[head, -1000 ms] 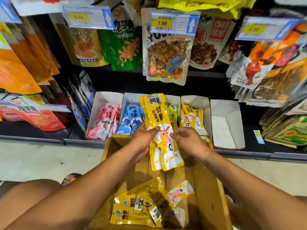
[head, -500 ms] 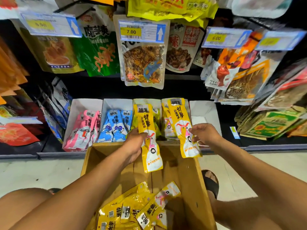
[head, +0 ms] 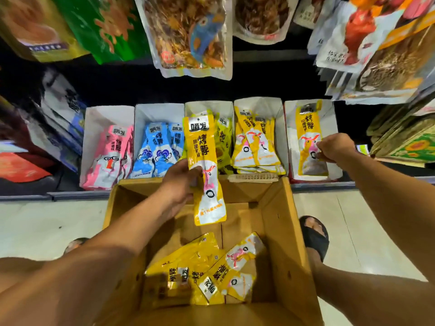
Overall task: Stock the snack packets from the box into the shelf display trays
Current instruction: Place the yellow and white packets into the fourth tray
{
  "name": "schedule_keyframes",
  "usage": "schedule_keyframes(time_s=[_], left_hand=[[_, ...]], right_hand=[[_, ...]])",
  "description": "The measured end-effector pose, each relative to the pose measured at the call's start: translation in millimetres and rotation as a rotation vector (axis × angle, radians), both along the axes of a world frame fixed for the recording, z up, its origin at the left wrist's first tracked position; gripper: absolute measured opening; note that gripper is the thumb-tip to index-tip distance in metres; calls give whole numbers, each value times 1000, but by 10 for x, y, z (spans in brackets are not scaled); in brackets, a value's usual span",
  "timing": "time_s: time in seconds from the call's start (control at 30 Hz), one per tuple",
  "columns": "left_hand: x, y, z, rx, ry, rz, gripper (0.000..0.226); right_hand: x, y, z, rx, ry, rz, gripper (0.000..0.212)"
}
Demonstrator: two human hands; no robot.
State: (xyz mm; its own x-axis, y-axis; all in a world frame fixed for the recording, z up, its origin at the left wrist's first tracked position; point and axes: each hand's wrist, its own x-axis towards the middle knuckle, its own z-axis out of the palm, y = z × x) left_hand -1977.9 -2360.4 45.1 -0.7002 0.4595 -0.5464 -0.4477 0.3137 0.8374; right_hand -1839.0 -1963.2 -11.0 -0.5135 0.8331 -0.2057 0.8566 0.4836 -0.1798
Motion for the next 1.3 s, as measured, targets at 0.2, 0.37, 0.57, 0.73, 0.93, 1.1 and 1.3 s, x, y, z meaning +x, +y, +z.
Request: schedule_keyframes(time_s=[0.2,0.37,0.57,0.73,0.93,1.1,1.3], left_hand=[[-48,-76,-89,29,-19,12,20],[-44,-80,-53,31,-33,6,19],[-66,-116,-61,-10,-37,22,18],[-70,-91,-59,-6,-64,52,21],[-58,-100,-75,-3,-63,50,22],[-66,-106,-82,3,-70,41,22],[-74,-100,-132,-24,-65,43,21]], right_hand=[[-127,307,-738,-441,362,-381,19],[-168,224,-982,-342,150,-198,30],[-201,286,-1238,-434,211,-190,26],[-139,127,-1238,-296,196,-57,65],[-37,8,-1378,-49,4,302,91],[-88,88,-1529,-131,-46,395,83],[-177,156,-1496,-191,-222,362,82]])
